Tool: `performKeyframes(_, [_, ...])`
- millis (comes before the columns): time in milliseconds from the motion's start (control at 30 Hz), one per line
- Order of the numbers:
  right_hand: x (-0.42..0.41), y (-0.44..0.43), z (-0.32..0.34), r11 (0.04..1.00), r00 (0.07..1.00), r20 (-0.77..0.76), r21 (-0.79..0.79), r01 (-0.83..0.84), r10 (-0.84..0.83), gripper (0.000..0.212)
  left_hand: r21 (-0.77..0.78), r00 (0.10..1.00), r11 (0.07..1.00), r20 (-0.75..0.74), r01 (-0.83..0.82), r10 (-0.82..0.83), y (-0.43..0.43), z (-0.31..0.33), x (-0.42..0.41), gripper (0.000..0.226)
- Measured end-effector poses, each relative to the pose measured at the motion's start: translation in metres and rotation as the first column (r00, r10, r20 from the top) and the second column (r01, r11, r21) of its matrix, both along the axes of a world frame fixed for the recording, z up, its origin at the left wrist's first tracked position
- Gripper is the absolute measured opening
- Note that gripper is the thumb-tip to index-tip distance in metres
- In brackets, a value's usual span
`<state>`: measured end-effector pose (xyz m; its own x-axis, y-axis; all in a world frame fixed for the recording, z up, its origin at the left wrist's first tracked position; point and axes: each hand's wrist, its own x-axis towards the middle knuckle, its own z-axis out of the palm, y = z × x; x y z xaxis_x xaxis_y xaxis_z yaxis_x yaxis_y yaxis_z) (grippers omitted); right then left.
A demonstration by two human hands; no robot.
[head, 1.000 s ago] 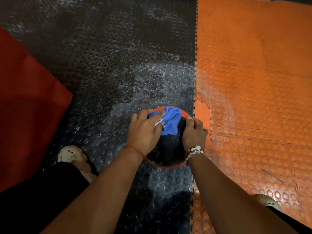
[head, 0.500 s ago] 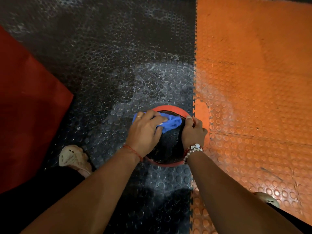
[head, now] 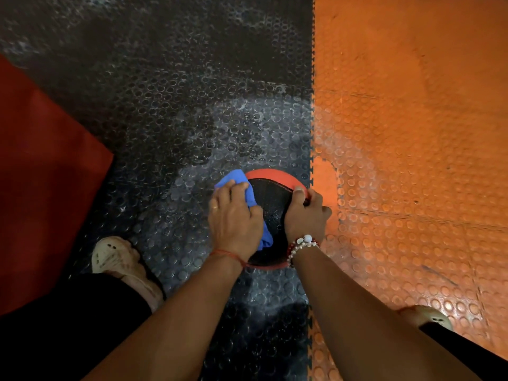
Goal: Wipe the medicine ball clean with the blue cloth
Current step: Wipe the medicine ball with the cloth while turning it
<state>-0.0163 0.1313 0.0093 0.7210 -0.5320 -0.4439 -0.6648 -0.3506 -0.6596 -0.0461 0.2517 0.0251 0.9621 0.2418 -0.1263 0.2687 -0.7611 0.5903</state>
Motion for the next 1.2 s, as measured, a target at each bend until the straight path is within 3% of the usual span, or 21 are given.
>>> performKeyframes(67, [-0.001, 0.000, -0.002, 1.000, 1.000, 0.001, -0.009, 0.004, -0.004, 0.051, -0.082, 0.998, 0.994, -0.015, -0.066, 0.065, -0.008, -0.005, -0.003, 0.049])
performKeyframes(200, [-0.003, 0.000, -0.004, 1.000, 1.000, 0.020, 0.001, 0.025, -0.025, 0.054, -0.083, 0.992, 0.996, 0.119, -0.023, 0.032, -0.010, -0.020, -0.009, 0.060])
performKeyframes(400, [-0.007, 0.000, -0.003, 0.996, 0.996, 0.020, 0.026, 0.088, -0.088, 0.060, -0.211, 0.961, 0.955, 0.228, 0.207, -0.157, 0.033, -0.033, 0.011, 0.045])
performKeyframes(467, [-0.005, 0.003, -0.003, 0.996, 0.997, 0.011, 0.029, 0.082, -0.083, 0.061, -0.304, 0.983, 0.946, 0.175, 0.111, -0.059, 0.041, -0.032, 0.021, 0.043])
performKeyframes(533, [-0.001, 0.003, -0.002, 0.997, 0.998, 0.008, 0.036, 0.062, -0.063, 0.063, -0.293, 0.984, 0.954, 0.176, 0.068, -0.016, 0.036, -0.023, 0.026, 0.044])
performKeyframes(600, [0.001, 0.001, -0.002, 0.998, 0.999, 0.001, 0.044, 0.050, -0.050, 0.064, -0.202, 0.946, 0.947, 0.263, 0.248, -0.192, 0.024, -0.012, 0.026, 0.045])
performKeyframes(667, [0.001, -0.001, -0.003, 0.998, 0.999, 0.004, 0.043, 0.052, -0.053, 0.063, -0.075, 0.842, 0.881, 0.342, 0.468, -0.418, 0.015, -0.009, 0.026, 0.046])
performKeyframes(733, [-0.002, -0.001, -0.004, 0.998, 0.999, 0.012, 0.045, 0.051, -0.052, 0.063, 0.003, 0.804, 0.853, 0.331, 0.523, -0.494, 0.016, -0.010, 0.032, 0.046])
performKeyframes(900, [0.002, -0.001, 0.000, 0.998, 0.999, 0.009, 0.049, 0.047, -0.047, 0.064, -0.126, 0.923, 0.923, 0.183, 0.364, -0.339, 0.023, -0.015, 0.059, 0.037])
performKeyframes(1033, [0.000, -0.005, -0.001, 0.997, 0.999, 0.020, 0.063, 0.040, -0.041, 0.061, -0.268, 0.995, 0.959, -0.011, 0.090, -0.096, 0.032, -0.017, 0.074, 0.035])
performKeyframes(1133, [-0.001, -0.008, -0.002, 0.997, 0.999, 0.023, 0.066, 0.044, -0.046, 0.059, -0.186, 0.955, 0.944, 0.176, 0.271, -0.240, 0.024, -0.012, 0.050, 0.037])
performKeyframes(1200, [0.000, -0.010, -0.003, 0.997, 0.999, 0.036, 0.071, 0.038, -0.041, 0.057, -0.098, 0.852, 0.877, 0.310, 0.470, -0.422, 0.015, -0.009, 0.034, 0.043])
